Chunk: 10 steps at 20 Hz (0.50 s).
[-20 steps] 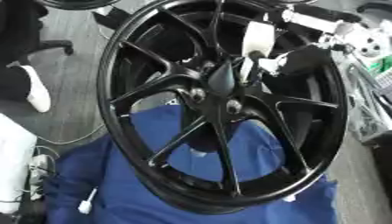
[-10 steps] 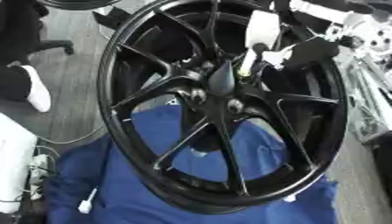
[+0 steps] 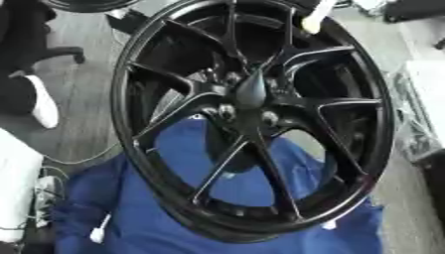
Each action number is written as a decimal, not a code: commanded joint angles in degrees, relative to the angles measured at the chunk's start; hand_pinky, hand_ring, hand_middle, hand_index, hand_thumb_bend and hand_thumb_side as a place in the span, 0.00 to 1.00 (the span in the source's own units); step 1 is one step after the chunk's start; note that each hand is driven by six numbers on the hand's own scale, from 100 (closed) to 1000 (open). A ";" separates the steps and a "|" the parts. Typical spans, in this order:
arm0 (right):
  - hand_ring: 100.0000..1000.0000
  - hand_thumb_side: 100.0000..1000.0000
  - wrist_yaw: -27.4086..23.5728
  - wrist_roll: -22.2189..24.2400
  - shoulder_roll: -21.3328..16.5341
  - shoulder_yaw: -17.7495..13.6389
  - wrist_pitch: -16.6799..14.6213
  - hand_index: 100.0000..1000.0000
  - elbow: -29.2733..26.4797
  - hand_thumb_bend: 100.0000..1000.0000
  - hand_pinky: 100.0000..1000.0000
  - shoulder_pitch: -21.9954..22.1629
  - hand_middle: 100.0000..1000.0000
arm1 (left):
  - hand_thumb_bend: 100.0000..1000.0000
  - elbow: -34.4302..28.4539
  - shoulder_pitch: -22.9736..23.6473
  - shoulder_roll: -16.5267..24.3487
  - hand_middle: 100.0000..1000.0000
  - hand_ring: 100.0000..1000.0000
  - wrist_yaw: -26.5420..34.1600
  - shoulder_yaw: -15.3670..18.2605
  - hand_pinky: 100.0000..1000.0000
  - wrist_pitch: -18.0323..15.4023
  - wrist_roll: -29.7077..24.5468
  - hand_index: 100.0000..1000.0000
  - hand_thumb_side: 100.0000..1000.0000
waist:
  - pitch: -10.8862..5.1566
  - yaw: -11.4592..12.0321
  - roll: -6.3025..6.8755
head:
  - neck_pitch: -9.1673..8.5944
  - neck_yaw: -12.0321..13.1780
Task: Pull the pin out of the wheel hub.
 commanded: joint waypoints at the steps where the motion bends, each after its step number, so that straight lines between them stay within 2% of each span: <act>1: 0.40 0.18 -5.86 -7.54 -5.21 -6.94 -0.56 0.47 -2.41 0.00 0.70 4.33 0.15 | 0.10 -1.02 -0.03 0.50 0.70 0.72 -0.03 1.03 0.77 -0.16 0.48 0.76 0.78 | -1.47 -0.40 0.45 | -0.22 0.45; 3: 0.40 0.19 -7.63 -11.58 -6.17 -9.78 -1.11 0.48 -3.39 0.00 0.71 8.87 0.16 | 0.10 -1.11 -0.11 0.35 0.70 0.72 -0.03 1.09 0.77 -0.21 0.56 0.76 0.78 | -1.39 -0.68 0.69 | -0.30 0.46; 6: 0.41 0.20 -8.65 -17.76 -5.61 -14.76 -3.02 0.49 -5.01 0.00 0.71 17.86 0.16 | 0.10 -1.34 -0.22 0.09 0.70 0.72 -0.08 1.32 0.77 -0.37 0.73 0.76 0.78 | -1.18 -1.10 1.28 | -0.65 0.68; 10: 0.42 0.18 -5.30 -23.91 -1.06 -20.21 -5.93 0.51 -5.47 0.00 0.72 29.80 0.19 | 0.10 -1.55 -0.10 -0.23 0.70 0.72 -0.19 1.71 0.77 -0.59 1.14 0.76 0.78 | -0.93 -1.50 2.01 | -1.09 0.60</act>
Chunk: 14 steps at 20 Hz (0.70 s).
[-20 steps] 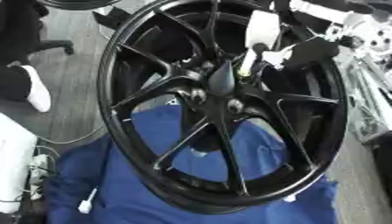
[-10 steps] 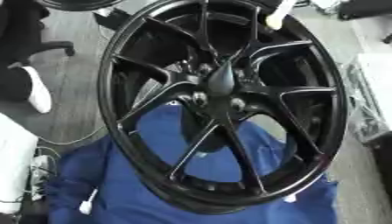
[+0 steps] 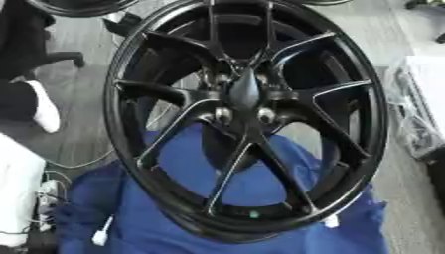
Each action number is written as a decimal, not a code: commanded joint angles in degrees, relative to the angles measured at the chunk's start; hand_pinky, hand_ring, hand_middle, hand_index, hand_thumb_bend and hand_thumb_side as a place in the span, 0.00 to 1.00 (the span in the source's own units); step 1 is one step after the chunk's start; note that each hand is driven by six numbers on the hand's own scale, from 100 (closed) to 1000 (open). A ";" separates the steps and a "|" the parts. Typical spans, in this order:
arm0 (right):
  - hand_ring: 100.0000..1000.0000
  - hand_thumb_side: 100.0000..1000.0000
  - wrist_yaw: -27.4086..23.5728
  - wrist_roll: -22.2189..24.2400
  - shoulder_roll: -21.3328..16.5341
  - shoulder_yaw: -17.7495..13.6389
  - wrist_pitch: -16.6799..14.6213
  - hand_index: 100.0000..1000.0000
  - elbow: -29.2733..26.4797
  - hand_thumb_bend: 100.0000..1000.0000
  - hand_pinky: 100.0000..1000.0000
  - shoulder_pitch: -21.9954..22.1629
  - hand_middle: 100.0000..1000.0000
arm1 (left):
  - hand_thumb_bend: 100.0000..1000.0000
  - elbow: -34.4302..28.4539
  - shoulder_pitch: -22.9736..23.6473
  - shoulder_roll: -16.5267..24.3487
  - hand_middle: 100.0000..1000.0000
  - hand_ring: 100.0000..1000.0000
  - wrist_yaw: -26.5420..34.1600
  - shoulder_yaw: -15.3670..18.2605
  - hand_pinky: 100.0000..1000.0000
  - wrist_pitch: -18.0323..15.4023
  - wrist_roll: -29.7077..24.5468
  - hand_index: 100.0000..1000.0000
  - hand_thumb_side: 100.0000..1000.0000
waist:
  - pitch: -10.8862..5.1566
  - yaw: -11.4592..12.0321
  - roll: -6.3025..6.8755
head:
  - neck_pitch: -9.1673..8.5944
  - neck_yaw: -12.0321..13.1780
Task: Pull the pin out of the wheel hub.
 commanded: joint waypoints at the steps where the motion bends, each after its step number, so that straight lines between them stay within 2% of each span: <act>1: 0.43 0.14 3.24 -4.26 2.28 -4.72 -2.11 0.53 -1.32 0.00 0.72 4.82 0.20 | 0.10 -1.18 -0.13 0.68 0.70 0.72 -0.20 0.98 0.77 -0.27 0.45 0.76 0.78 | -0.92 -0.26 0.32 | -1.07 0.23; 2: 0.45 0.11 5.08 -5.12 3.77 -5.61 -2.60 0.55 -1.33 0.00 0.73 6.79 0.23 | 0.10 -1.22 -0.16 0.62 0.70 0.72 -0.21 1.01 0.77 -0.30 0.50 0.76 0.78 | -0.91 -0.35 0.48 | -1.19 0.38; 4: 0.52 0.05 9.52 -5.33 6.42 -6.42 -3.36 0.65 -1.34 0.00 0.75 9.63 0.34 | 0.10 -1.29 -0.25 0.53 0.70 0.72 -0.25 1.00 0.77 -0.33 0.52 0.76 0.77 | -0.93 -0.49 0.74 | -1.35 0.62; 5: 0.60 0.00 11.97 -4.51 7.60 -6.47 -3.76 0.76 -1.34 0.00 0.78 10.63 0.45 | 0.10 -1.31 -0.34 0.48 0.70 0.72 -0.26 0.96 0.77 -0.32 0.50 0.76 0.77 | -0.94 -0.51 0.85 | -1.39 0.68; 6: 0.66 0.00 14.70 -3.10 8.75 -6.45 -4.15 0.83 -1.34 0.00 0.80 11.47 0.53 | 0.10 -1.33 -0.44 0.41 0.70 0.72 -0.26 0.89 0.77 -0.30 0.44 0.76 0.77 | -0.95 -0.48 0.95 | -1.44 0.72; 7: 0.75 0.00 17.06 -1.70 9.83 -6.48 -4.22 0.93 -1.34 0.00 0.84 12.16 0.68 | 0.10 -1.34 -0.52 0.35 0.70 0.72 -0.26 0.85 0.77 -0.28 0.39 0.77 0.77 | -0.97 -0.43 1.05 | -1.50 0.75; 10: 0.79 0.00 21.74 0.59 12.69 -7.12 -2.78 0.97 -1.04 0.00 0.89 13.56 0.74 | 0.10 -1.36 -0.54 0.25 0.70 0.72 -0.24 0.87 0.77 -0.31 0.37 0.76 0.77 | -1.06 -0.20 1.26 | -1.80 0.91; 14: 0.81 0.02 23.40 -1.04 14.52 -7.83 0.14 0.99 0.14 0.00 0.91 14.43 0.77 | 0.10 -1.26 -0.40 0.15 0.70 0.72 -0.16 0.92 0.77 -0.32 0.46 0.77 0.77 | -1.15 -0.09 1.30 | -1.96 1.09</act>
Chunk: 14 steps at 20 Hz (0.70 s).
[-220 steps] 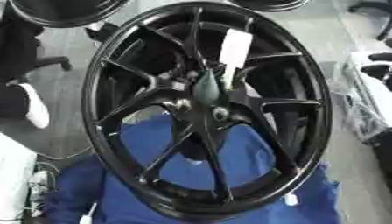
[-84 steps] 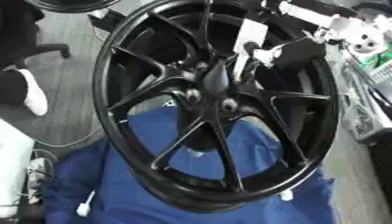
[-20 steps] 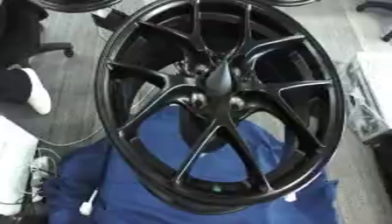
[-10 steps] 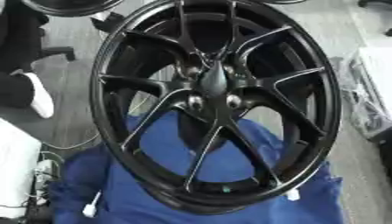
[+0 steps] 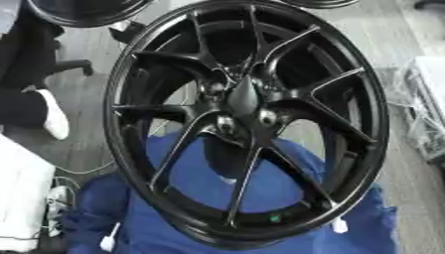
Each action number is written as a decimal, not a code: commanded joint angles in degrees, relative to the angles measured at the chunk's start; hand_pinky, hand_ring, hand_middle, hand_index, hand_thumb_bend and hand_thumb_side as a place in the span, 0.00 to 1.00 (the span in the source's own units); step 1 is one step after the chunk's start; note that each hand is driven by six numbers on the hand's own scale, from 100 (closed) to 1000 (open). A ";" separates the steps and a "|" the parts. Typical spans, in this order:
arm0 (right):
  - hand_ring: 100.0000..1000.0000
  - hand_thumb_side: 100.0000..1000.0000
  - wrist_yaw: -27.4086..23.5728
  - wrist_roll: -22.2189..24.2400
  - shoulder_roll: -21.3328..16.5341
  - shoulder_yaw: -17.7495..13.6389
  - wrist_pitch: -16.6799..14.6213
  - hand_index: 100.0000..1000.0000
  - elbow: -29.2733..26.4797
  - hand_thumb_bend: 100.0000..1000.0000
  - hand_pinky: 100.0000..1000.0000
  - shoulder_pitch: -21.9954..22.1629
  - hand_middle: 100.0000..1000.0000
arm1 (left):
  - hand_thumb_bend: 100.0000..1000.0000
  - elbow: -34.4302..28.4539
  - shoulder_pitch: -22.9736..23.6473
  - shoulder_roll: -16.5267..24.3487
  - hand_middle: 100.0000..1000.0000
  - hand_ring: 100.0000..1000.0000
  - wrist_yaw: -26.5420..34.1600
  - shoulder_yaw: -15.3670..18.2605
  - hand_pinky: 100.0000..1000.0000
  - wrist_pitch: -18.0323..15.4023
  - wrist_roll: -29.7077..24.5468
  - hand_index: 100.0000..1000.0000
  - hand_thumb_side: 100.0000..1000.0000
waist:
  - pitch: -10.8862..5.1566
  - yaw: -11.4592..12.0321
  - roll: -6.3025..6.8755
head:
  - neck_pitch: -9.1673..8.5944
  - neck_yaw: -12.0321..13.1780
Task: Pull the pin out of the wheel hub.
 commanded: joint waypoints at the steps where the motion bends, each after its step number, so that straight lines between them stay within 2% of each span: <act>1: 0.81 0.02 1.07 -1.03 -0.15 -1.19 1.56 0.99 0.07 0.00 0.91 0.26 0.77 | 0.10 -0.95 -0.31 0.63 0.70 0.72 -0.14 0.67 0.77 -0.09 0.18 0.77 0.77 | -1.18 0.04 -0.09 | -0.86 0.31; 6: 0.77 0.00 -1.97 -3.76 0.17 -1.69 1.61 0.99 -0.06 0.00 0.89 -0.19 0.74 | 0.10 -0.99 -0.35 0.66 0.70 0.72 -0.14 0.64 0.77 -0.10 0.13 0.76 0.77 | -1.27 0.10 -0.07 | -0.79 0.50; 7: 0.74 0.36 -3.32 -5.74 0.18 -1.87 1.11 0.97 -0.61 0.00 0.87 -0.48 0.71 | 0.10 -1.01 -0.35 0.66 0.70 0.72 -0.14 0.65 0.77 -0.10 0.15 0.76 0.77 | -1.28 0.16 -0.05 | -0.79 0.51; 8: 0.71 0.55 -5.29 -8.05 0.19 -1.76 -0.26 0.94 -1.10 0.00 0.85 -0.92 0.68 | 0.10 -1.02 -0.37 0.64 0.70 0.72 -0.14 0.64 0.77 -0.11 0.16 0.76 0.77 | -1.29 0.24 -0.03 | -0.82 0.48; 9: 0.67 0.59 -7.73 -10.14 0.08 -1.34 -2.41 0.91 -1.34 0.00 0.84 -1.37 0.63 | 0.10 -1.04 -0.42 0.62 0.70 0.71 -0.12 0.61 0.77 -0.11 0.16 0.76 0.77 | -1.30 0.35 -0.01 | -0.83 0.44; 11: 0.63 0.60 -13.00 -12.19 -0.27 -0.04 -8.40 0.88 -1.52 0.00 0.82 -2.42 0.59 | 0.10 -1.07 -0.56 0.57 0.70 0.71 -0.08 0.50 0.77 -0.08 0.10 0.76 0.77 | -1.34 0.54 0.06 | -0.81 0.38; 14: 0.62 0.60 -19.16 -10.83 -0.67 1.76 -15.67 0.87 -1.57 0.00 0.83 -3.94 0.58 | 0.10 -1.15 -0.87 0.50 0.70 0.71 0.01 0.34 0.77 -0.06 -0.01 0.76 0.77 | -1.40 0.84 0.10 | -0.80 0.26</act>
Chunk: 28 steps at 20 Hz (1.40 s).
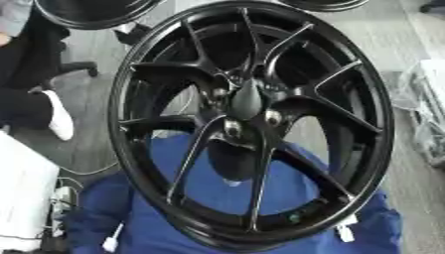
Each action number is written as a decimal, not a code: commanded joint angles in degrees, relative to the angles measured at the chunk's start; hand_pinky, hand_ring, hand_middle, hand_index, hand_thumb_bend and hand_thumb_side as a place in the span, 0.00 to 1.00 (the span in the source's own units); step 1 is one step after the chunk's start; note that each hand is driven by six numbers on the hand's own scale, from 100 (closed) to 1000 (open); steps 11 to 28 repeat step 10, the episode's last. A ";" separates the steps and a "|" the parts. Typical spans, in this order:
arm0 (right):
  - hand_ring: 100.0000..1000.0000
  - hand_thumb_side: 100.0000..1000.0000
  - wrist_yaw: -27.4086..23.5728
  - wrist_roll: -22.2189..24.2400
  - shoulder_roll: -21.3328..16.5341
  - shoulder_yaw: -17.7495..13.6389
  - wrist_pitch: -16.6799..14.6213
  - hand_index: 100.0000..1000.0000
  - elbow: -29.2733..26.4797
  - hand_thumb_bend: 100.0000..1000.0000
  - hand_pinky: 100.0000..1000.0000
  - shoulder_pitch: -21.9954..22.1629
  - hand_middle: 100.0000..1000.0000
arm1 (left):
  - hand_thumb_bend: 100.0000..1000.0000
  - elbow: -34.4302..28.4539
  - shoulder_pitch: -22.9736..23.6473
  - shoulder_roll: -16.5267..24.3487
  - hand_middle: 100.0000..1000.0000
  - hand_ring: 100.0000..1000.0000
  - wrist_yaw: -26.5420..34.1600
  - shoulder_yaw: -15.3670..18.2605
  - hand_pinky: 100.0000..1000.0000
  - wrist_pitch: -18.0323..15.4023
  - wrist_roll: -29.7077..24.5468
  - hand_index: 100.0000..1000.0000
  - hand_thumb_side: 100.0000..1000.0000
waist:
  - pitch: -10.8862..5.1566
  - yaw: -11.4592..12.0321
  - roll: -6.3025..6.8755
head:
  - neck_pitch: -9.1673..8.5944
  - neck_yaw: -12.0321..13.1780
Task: Pull the pin out of the wheel hub.
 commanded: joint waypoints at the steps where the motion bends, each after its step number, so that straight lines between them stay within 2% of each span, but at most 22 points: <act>1: 0.62 0.60 -6.30 1.42 -2.10 1.34 -6.85 0.87 -1.32 0.00 0.83 -1.44 0.58 | 0.10 -1.16 -0.61 0.92 0.70 0.71 0.05 0.29 0.77 -0.02 -0.07 0.76 0.77 | -1.40 0.19 0.09 | -0.53 -0.03; 4: 0.61 0.60 -10.42 3.88 -1.96 2.86 -9.60 0.86 -0.92 0.00 0.83 -3.27 0.58 | 0.10 -1.25 -1.19 0.81 0.70 0.71 0.22 0.02 0.77 0.04 -0.29 0.76 0.77 | -1.47 0.55 0.20 | -0.51 -0.09; 10: 0.59 0.62 -13.26 8.24 -0.72 5.02 -10.06 0.86 2.70 0.00 0.82 -6.70 0.56 | 0.10 -1.44 -2.12 0.61 0.70 0.71 0.26 -0.47 0.77 0.10 -0.69 0.76 0.77 | -1.49 1.09 0.47 | -0.49 -0.97; 28: 0.59 0.62 -13.26 8.24 -0.72 5.02 -10.06 0.86 2.70 0.00 0.82 -6.70 0.56 | 0.10 -1.44 -2.12 0.61 0.70 0.71 0.26 -0.47 0.77 0.10 -0.69 0.76 0.77 | -1.49 1.09 0.47 | -0.49 -0.97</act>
